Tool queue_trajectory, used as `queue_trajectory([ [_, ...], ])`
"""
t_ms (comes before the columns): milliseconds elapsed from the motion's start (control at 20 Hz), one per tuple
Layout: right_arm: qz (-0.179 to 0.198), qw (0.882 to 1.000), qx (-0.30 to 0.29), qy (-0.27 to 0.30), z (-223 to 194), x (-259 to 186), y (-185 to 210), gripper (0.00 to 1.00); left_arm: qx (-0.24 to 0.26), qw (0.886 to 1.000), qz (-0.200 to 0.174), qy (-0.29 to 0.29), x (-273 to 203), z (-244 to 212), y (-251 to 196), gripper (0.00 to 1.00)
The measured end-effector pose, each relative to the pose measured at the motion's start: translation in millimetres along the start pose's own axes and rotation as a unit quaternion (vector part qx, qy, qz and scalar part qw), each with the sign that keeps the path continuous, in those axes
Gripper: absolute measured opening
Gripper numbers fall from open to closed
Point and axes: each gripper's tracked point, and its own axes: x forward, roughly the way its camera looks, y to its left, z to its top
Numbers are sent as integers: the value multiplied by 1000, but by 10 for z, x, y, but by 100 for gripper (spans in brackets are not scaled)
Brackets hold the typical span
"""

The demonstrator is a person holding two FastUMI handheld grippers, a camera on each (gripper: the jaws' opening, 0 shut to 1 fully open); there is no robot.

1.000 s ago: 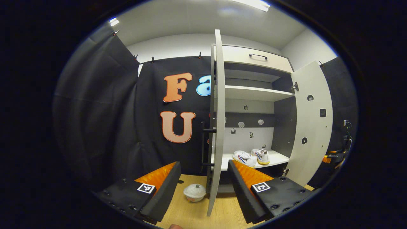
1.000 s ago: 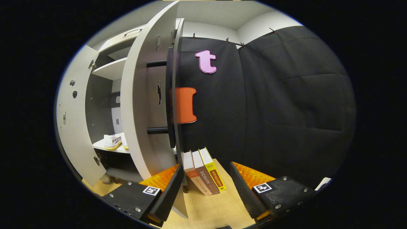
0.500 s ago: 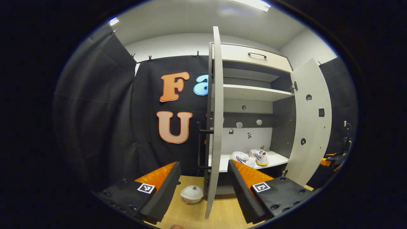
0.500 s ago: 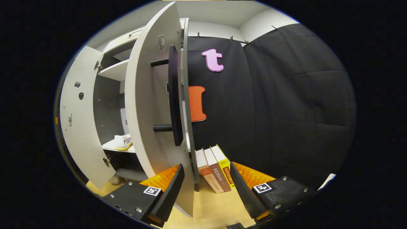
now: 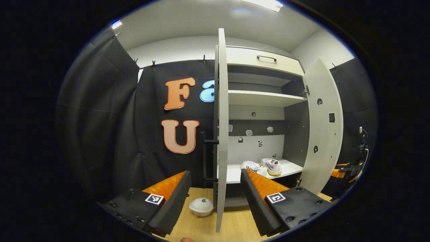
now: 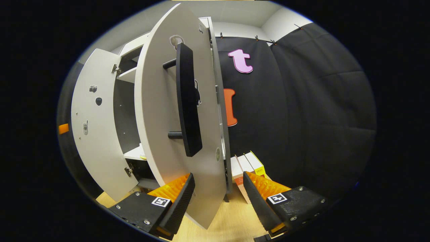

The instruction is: Grab one shoe with the right hand and put it into the shoe cabinet, grab the other shoe with the left hand and put it into the shoe cabinet; then close the right door with the right hand and the left door with the left hand.

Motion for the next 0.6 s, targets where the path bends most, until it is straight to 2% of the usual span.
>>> queue_trajectory([
  [550,45,999,16,7,-80,390,615,90,-2,1000,12,7,-63,-75,104,95],
  [600,47,999,20,7,-87,447,650,98,-3,1000,14,8,-75,-83,127,95],
])
